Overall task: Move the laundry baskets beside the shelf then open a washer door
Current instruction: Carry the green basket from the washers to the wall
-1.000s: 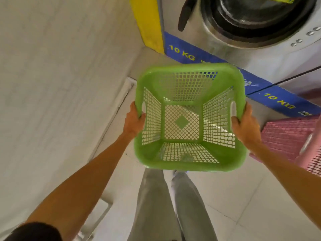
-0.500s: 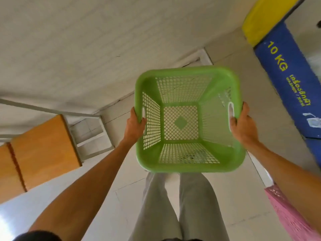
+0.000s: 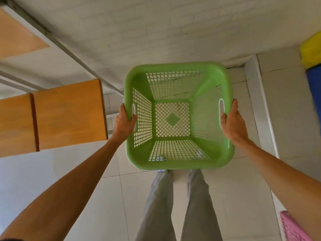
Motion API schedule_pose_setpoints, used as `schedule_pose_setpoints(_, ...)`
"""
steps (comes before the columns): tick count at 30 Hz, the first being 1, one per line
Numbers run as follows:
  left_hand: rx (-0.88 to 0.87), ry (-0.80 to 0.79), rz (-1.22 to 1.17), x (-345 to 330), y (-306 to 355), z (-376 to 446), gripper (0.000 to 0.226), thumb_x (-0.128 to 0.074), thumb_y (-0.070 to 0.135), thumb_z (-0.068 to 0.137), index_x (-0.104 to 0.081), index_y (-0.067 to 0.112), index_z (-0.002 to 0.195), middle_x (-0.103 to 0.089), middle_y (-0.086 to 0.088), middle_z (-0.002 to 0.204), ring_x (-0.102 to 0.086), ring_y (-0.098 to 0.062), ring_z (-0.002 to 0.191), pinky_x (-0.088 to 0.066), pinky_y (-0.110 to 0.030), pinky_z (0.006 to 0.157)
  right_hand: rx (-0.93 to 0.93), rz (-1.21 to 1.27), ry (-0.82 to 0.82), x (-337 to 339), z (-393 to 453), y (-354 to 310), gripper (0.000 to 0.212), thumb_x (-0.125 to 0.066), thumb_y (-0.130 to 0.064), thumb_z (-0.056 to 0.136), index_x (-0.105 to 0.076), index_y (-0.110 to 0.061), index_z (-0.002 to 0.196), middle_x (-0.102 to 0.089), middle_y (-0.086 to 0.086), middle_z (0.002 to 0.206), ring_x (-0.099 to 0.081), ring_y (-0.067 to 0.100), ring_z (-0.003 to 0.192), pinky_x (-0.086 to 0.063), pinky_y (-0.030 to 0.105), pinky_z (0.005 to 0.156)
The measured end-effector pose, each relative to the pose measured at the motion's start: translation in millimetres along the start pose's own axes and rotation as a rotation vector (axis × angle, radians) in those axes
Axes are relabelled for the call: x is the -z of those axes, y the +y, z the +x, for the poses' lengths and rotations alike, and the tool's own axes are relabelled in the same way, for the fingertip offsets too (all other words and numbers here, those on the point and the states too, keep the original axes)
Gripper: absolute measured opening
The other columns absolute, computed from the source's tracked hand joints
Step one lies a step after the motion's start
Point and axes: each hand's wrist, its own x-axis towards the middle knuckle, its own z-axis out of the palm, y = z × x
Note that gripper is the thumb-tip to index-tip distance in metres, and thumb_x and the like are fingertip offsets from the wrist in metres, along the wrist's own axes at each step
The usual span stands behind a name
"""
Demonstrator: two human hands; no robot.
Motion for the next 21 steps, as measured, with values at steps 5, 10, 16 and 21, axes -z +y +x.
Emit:
schedule_pose_setpoints(5,0.044,0.049,-0.034,6.3,-55.8,26.6,0.049,-0.058,0.014,0.099,-0.034,0.006,0.142,-0.064,-0.007,0.107,-0.069,-0.015,0.070,-0.053,-0.018,0.047,0.029,0.040,-0.027,-49.8,19.1,-34.0,0.067,-0.044,-0.029,0.109,-0.008,-0.016,0.164,-0.052,0.030,0.141,-0.069,0.045,0.101,-0.056,0.037,0.071)
schedule_pose_setpoints(10,0.109,0.122,-0.090,-1.8,-95.3,54.9,0.048,-0.056,0.006,0.098,-0.035,0.006,0.141,-0.060,0.001,0.104,-0.059,0.000,0.069,-0.045,-0.007,0.040,0.065,0.038,-0.069,-93.4,48.7,-55.5,0.066,-0.045,-0.027,0.108,-0.009,-0.018,0.163,-0.053,0.027,0.140,-0.068,0.044,0.105,-0.060,0.046,0.077)
schedule_pose_setpoints(16,0.120,0.123,-0.061,-18.9,-133.5,90.2,0.048,-0.053,0.003,0.099,-0.031,0.006,0.142,-0.059,-0.004,0.110,-0.058,-0.001,0.068,-0.043,-0.008,0.037,0.090,0.024,-0.111,-139.8,75.3,-62.2,0.066,-0.047,-0.024,0.108,-0.009,-0.015,0.162,-0.053,0.027,0.138,-0.069,0.043,0.100,-0.063,0.050,0.075)
schedule_pose_setpoints(21,0.096,0.157,-0.035,-22.5,-152.0,113.9,0.054,-0.055,0.004,0.099,-0.029,0.004,0.146,-0.059,-0.004,0.112,-0.057,-0.001,0.069,-0.044,-0.008,0.039,0.096,0.025,-0.117,-167.0,90.6,-66.8,0.072,-0.047,-0.024,0.108,-0.004,-0.012,0.164,-0.049,0.028,0.145,-0.068,0.043,0.105,-0.061,0.044,0.076)
